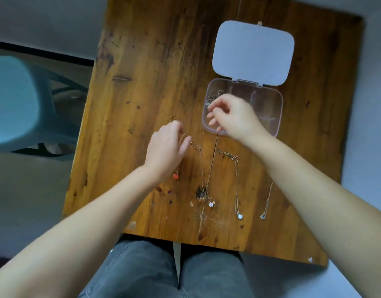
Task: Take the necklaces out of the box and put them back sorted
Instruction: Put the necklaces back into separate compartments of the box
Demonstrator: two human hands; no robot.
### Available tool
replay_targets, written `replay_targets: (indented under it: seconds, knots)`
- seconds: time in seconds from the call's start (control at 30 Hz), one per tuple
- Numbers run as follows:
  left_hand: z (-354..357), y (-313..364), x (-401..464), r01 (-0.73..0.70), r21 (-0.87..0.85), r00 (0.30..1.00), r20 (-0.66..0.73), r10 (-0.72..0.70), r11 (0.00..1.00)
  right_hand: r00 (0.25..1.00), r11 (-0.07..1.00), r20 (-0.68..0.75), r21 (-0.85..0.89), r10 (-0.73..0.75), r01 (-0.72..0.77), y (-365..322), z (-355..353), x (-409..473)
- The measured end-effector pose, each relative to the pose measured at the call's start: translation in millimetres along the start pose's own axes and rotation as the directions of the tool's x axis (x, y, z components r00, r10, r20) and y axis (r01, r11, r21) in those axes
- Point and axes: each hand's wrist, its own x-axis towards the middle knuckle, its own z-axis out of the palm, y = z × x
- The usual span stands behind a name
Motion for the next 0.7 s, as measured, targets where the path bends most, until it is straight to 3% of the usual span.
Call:
replay_targets:
  seconds: [0.07,0.13,0.23,0.43,0.7]
  knots:
    - [8.4,-17.3,-37.4,0.056,0.093,0.996,0.068,-0.062,0.994,0.973,0.969,0.197,-0.192,-0.117,0.155,5.3,31.8,-18.4]
    - [18.1,-27.8,-66.8,0.064,0.218,0.987,0.131,-0.095,0.974,0.918,0.848,0.353,-0.415,-0.182,0.328,15.5,62.8,-28.9]
    - [28.5,-37.1,-85.0,0.015,0.259,0.988,0.142,-0.053,0.966,0.895,0.687,0.379,-0.585,-0.238,0.43,25.0,86.2,-32.3]
    - [23.9,-44.3,-70.3,-0.071,0.212,0.99,0.138,0.042,0.975,0.876,0.626,0.384,-0.616,-0.292,0.479,29.6,92.6,-39.4]
    - [28.1,-33.6,-63.1,-0.094,0.211,0.989,0.13,0.067,0.973,0.888,0.649,0.362,-0.609,-0.284,0.456,32.3,89.8,-39.7]
